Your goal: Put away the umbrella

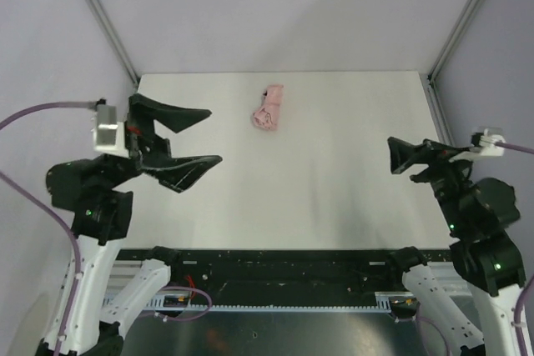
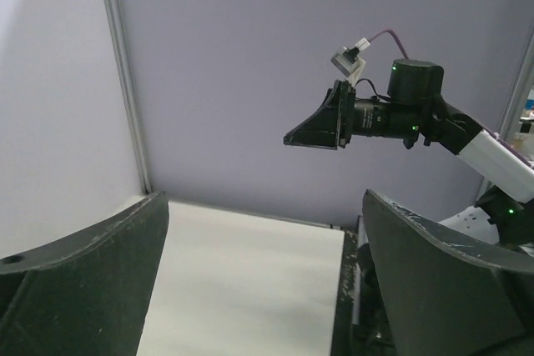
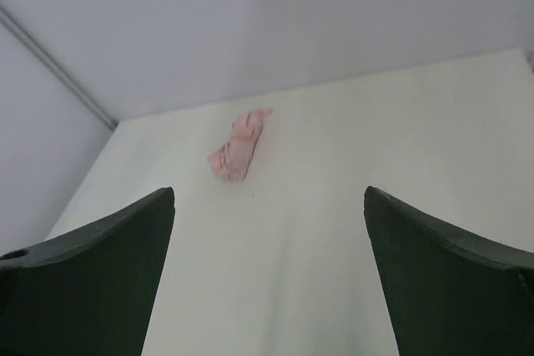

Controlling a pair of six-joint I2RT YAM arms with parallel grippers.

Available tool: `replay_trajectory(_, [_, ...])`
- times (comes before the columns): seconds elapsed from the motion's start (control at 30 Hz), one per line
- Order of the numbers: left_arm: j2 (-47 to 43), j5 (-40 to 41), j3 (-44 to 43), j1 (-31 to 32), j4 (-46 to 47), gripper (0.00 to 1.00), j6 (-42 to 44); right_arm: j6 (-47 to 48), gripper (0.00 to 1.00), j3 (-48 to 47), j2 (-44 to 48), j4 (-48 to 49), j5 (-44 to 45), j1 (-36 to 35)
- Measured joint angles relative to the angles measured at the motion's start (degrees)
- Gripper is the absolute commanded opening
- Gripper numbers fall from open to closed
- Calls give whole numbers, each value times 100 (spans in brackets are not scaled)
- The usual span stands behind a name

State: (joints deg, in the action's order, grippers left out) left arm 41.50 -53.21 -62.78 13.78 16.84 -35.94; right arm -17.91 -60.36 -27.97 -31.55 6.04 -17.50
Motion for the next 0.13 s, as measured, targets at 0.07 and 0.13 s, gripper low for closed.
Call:
replay_trajectory(0.07, [-15,-39,-243,0,15,100,107,72,100,-197,129,13,146,2])
replay_trajectory(0.13, [-13,-81,-361,0,-2,99,203,151,99,-348,151,15,210,7])
